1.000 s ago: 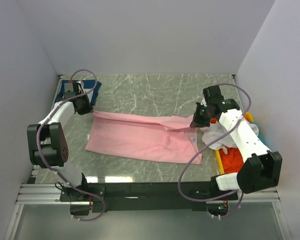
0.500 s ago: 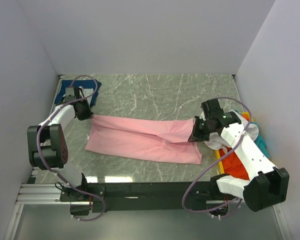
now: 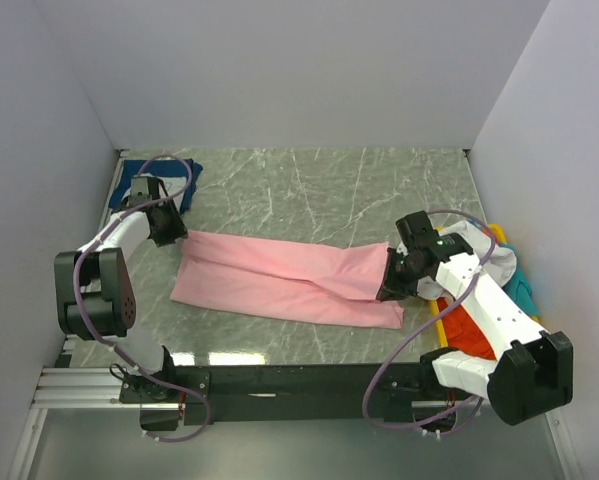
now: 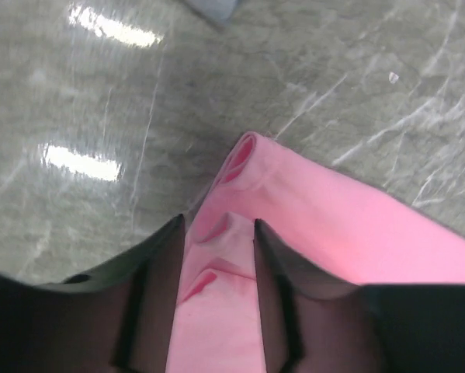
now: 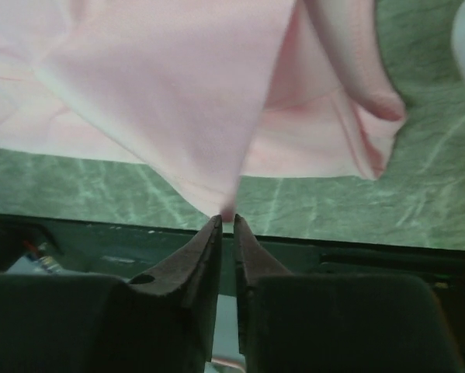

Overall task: Fold and stack the t-shirts
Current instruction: Fold the tshirt

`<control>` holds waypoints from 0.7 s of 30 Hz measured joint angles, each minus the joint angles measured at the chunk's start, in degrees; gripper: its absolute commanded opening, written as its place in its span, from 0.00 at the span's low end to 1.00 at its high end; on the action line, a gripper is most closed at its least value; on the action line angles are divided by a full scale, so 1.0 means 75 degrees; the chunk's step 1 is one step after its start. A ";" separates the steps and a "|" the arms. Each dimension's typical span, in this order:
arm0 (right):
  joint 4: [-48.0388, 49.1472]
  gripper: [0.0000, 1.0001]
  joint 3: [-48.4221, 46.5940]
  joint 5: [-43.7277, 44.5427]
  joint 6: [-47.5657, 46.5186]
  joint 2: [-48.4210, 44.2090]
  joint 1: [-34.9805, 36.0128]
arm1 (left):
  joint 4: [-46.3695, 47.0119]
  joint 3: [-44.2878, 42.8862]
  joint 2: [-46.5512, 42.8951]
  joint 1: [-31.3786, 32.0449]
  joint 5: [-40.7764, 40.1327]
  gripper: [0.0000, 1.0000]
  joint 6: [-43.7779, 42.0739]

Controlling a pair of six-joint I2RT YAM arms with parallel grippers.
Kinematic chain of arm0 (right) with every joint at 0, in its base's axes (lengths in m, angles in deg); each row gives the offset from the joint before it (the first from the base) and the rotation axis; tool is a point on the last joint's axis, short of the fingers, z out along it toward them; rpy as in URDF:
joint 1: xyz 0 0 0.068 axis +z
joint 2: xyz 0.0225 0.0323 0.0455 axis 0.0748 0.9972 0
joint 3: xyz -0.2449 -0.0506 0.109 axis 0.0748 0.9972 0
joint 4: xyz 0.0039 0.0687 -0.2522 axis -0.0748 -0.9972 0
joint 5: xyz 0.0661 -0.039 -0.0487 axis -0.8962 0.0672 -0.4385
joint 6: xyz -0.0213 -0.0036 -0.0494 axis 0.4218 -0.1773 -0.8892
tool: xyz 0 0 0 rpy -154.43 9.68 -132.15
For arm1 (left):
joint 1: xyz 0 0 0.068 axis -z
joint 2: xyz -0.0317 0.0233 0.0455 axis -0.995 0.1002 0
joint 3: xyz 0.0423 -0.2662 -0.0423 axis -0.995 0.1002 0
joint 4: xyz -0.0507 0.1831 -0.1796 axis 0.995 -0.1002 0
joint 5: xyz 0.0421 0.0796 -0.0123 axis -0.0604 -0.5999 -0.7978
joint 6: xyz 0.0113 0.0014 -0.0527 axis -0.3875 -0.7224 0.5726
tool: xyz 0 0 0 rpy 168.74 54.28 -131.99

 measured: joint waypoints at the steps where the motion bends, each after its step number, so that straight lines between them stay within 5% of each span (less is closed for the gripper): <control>1: -0.0017 0.27 0.0015 0.0064 -0.0023 0.0023 0.0015 | -0.0029 0.0038 -0.0015 -0.0006 -0.0035 0.54 0.0082; 9: -0.0248 0.26 -0.1221 0.1230 -0.0300 0.0895 0.1454 | -0.0169 0.0192 -0.0892 0.0239 -0.0119 0.62 0.0373; 21: 0.1221 0.20 -0.2194 0.0583 -0.1128 0.3177 0.3439 | 0.0586 0.0414 -0.0845 0.1134 0.0804 0.63 0.1332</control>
